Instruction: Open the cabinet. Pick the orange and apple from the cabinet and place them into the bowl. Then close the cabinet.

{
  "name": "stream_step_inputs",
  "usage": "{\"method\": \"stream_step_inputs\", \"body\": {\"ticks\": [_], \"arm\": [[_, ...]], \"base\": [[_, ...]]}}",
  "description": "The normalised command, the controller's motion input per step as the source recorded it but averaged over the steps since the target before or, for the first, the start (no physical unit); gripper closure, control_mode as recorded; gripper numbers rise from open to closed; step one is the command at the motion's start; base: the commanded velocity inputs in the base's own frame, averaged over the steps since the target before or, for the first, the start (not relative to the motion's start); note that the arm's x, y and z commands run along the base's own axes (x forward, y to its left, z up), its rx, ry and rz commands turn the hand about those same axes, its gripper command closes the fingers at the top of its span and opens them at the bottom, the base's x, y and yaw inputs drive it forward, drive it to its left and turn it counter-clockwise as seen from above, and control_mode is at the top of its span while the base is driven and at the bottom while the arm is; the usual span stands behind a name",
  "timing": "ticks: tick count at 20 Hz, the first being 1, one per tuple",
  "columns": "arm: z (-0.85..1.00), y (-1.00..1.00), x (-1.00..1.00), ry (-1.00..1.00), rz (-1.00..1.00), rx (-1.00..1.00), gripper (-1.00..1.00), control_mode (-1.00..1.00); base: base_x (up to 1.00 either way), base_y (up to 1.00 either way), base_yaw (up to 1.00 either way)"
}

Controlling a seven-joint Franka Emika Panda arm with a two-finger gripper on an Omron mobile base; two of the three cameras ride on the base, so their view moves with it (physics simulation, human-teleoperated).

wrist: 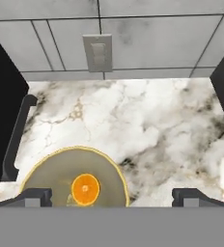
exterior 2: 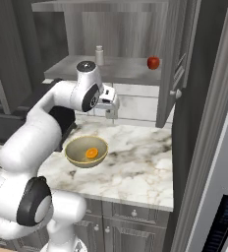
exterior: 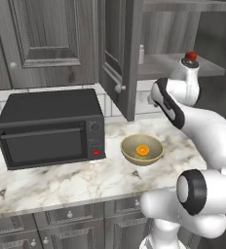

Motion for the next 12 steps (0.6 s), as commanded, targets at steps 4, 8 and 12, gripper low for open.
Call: {"method": "stream_step_inputs", "body": {"ticks": [4, 8, 12], "arm": [[1.00, -0.61, -0.52, -0.10, -0.17, 0.00, -1.00, -1.00], [0.86, -0.63, -0.33, -0.12, -0.22, 0.00, -1.00, -1.00], [0.81, -0.64, -0.12, -0.16, -0.25, 0.00, -1.00, -1.00]], "base": [[0.00, 0.00, 0.00], [0.00, 0.00, 0.00], [0.00, 0.00, 0.00]]}}
